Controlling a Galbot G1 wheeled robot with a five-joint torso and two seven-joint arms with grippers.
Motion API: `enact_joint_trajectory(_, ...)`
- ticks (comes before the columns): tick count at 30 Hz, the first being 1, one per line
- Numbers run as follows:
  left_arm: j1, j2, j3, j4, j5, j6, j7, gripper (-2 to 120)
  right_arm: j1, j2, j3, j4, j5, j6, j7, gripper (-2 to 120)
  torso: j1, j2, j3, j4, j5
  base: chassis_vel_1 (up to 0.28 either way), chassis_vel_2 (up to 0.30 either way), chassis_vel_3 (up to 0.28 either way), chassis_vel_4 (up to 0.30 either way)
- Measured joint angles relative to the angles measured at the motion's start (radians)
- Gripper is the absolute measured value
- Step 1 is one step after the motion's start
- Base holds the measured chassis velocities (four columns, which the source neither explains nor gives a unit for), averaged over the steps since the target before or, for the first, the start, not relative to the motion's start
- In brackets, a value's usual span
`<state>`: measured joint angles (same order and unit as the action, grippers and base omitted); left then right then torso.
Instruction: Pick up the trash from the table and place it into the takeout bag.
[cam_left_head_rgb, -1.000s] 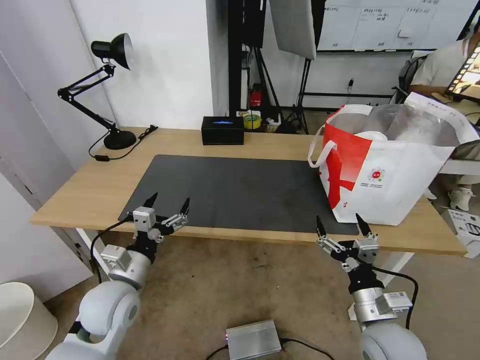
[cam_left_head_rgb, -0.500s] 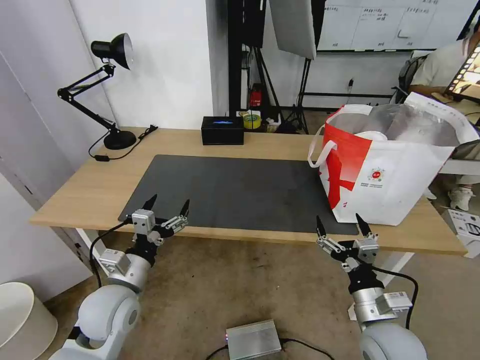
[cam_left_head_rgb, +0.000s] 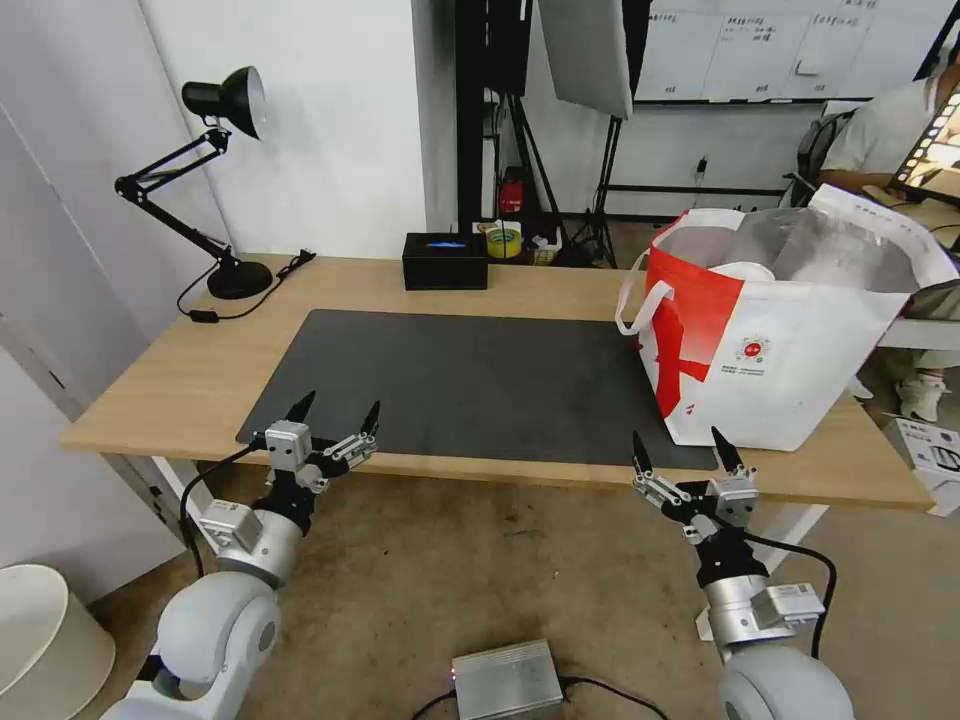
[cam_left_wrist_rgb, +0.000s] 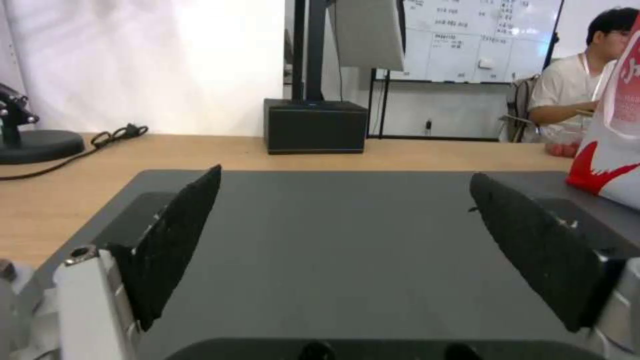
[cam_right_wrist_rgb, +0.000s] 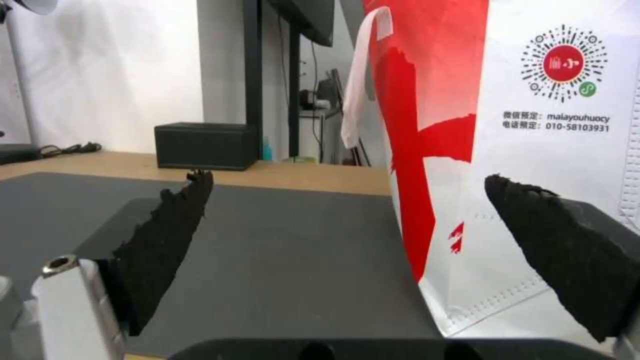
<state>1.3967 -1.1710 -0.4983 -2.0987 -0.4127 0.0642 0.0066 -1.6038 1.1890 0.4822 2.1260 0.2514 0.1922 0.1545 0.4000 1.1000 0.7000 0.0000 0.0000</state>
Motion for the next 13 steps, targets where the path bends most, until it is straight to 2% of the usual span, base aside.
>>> enact_joint_trajectory(13,-0.001,0.001,0.001,0.001,0.000,0.000,0.000,100,0.000,0.000,0.000,0.000,0.000,0.000,0.000,100,0.000,0.000,0.000,0.0000,0.0000,0.000,0.000,0.000,0.000)
